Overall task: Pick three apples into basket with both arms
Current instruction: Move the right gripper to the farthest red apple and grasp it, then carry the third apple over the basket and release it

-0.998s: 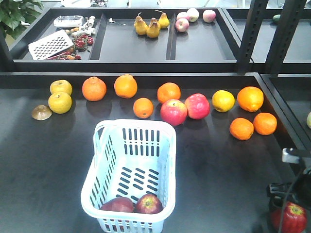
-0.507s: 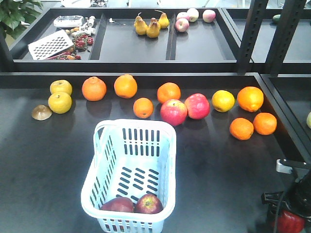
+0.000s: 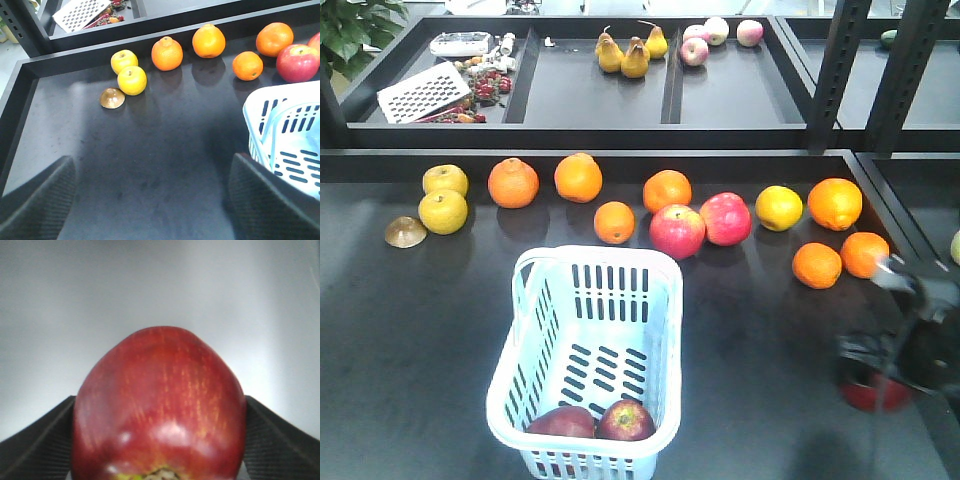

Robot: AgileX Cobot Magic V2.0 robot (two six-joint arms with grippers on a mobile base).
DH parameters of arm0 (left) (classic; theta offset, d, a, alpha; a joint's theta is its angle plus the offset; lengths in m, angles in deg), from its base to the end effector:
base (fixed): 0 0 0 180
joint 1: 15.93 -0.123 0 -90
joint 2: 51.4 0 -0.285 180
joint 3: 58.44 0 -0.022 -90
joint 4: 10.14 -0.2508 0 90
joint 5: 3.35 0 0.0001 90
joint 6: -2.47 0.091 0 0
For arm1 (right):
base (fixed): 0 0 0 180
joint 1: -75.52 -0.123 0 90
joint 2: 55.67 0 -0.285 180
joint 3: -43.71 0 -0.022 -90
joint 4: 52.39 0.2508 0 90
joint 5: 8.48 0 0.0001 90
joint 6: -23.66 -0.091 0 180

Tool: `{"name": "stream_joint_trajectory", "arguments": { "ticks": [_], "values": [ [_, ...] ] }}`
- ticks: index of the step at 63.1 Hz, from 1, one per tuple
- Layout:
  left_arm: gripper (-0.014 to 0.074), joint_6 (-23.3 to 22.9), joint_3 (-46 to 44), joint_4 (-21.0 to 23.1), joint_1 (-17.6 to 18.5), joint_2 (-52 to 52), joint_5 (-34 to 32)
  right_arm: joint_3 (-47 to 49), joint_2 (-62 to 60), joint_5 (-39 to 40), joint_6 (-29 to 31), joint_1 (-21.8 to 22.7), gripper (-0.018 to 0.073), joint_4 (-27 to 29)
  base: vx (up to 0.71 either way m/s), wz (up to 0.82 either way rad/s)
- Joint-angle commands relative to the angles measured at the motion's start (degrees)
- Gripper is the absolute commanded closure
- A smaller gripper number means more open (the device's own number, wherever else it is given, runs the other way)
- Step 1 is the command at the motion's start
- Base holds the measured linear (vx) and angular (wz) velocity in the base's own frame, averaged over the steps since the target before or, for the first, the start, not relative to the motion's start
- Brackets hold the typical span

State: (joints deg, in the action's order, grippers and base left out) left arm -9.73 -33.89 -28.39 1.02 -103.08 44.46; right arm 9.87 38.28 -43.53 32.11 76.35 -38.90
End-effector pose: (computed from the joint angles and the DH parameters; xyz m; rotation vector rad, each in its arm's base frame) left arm 0.1364 -0.0195 0.3799 0.1825 2.1150 0.0784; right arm 0.2591 0.0085 0.1852 0.0561 2.8245 0.1972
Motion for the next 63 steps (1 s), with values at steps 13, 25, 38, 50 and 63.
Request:
{"name": "stream_joint_trajectory", "arguments": {
  "ticks": [13,25,38,50,63],
  "values": [
    [0.0011,-0.57,-1.35,-0.54,0.02,0.07,-3.44,0.98,-16.69,4.67,-1.43,-26.15,0.0335,11.15,0.00,0.00],
    [0.0011,-0.57,-1.35,-0.54,0.02,0.07,-3.44,1.26,-14.16,17.09,-2.21,-38.68,0.0334,12.24,0.00,0.00],
    [0.0011,-0.57,-1.35,-0.54,0.02,0.07,-3.44,10.25,-3.37,15.88,-1.61,-42.64,0.0328,11.58,0.00,0.00],
    [0.0011,-0.57,-1.35,-0.54,0.02,0.07,-3.44,19.17,5.51,10.09,-0.28,-42.65,0.0246,9.66,0.00,0.00],
    [0.0011,-0.57,-1.35,-0.54,0.02,0.07,-3.44,21.28,7.90,9.08,-0.27,-42.59,0.0041,7.13,0.00,0.00]
  ]
}}
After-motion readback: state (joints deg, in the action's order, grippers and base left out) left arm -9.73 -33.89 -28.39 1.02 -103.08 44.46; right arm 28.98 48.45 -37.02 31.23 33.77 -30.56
